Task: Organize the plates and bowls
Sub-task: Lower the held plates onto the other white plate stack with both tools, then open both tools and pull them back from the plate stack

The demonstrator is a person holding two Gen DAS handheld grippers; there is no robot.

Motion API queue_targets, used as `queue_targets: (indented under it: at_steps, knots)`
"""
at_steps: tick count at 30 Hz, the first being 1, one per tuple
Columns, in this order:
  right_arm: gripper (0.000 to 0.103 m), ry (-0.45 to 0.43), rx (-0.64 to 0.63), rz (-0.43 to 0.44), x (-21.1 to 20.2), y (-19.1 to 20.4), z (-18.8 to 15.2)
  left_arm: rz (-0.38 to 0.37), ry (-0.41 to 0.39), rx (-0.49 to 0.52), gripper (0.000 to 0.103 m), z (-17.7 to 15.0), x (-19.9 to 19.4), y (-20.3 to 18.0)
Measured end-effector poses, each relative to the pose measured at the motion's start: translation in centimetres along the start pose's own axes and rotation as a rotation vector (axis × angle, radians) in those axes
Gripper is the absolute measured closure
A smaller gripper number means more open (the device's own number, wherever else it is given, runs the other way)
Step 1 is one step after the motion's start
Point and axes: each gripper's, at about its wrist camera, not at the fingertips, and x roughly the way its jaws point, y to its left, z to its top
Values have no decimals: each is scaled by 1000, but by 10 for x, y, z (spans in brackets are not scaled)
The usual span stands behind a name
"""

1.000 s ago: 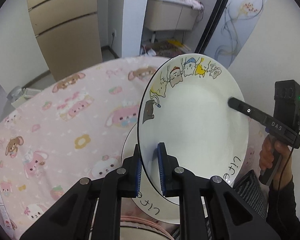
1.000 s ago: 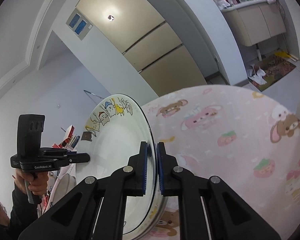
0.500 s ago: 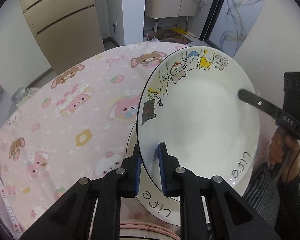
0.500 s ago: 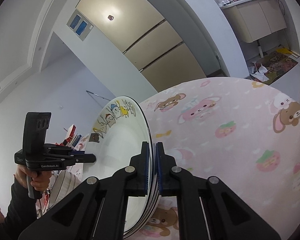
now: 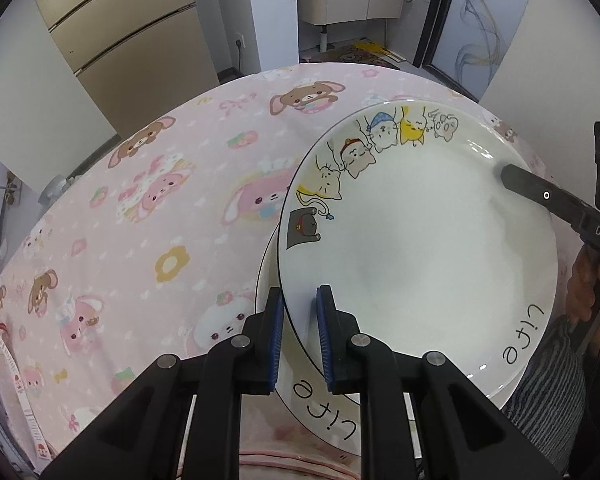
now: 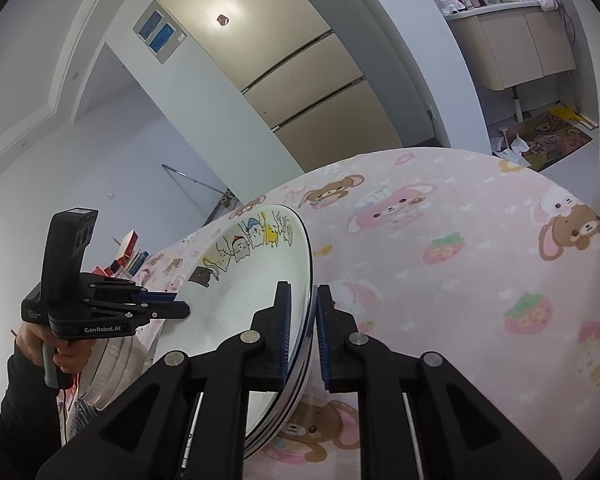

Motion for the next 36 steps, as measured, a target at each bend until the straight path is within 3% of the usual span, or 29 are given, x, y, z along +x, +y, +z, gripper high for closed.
queue_targets:
  at_steps: [7,17,22,25,27,29,32,33,36]
  knots:
    - [90,-3,-6,-2,-2,2,-3,40,-29,25,86,-5,-2,-7]
    - [90,10,-36,-21,0,7,-3,33,-68,-28,86,-7,-15,3]
    - [90,26,-35,-11,1,7,-6,48,-139,-14,85,-13,-28,2]
    - [89,43,-55,-20,2,11,-10,32,-195,19,71,-19,-38,-2]
    - [89,44,-72,-35,1,14,-11,44,-233,29,32,-23,-46,-3]
    - [89,54,-74,-41,1,16,-13,16,-271,32,10,-27,-55,-4]
    - [89,67,-91,-53,-1,18,-19,-78,-328,39,7,-34,-73,-5]
    - [89,68,-92,-52,-2,19,-19,-79,-352,46,0,-35,-80,-7]
    - [84,71,-103,-72,-3,21,-20,-47,-435,72,0,-42,-99,-14]
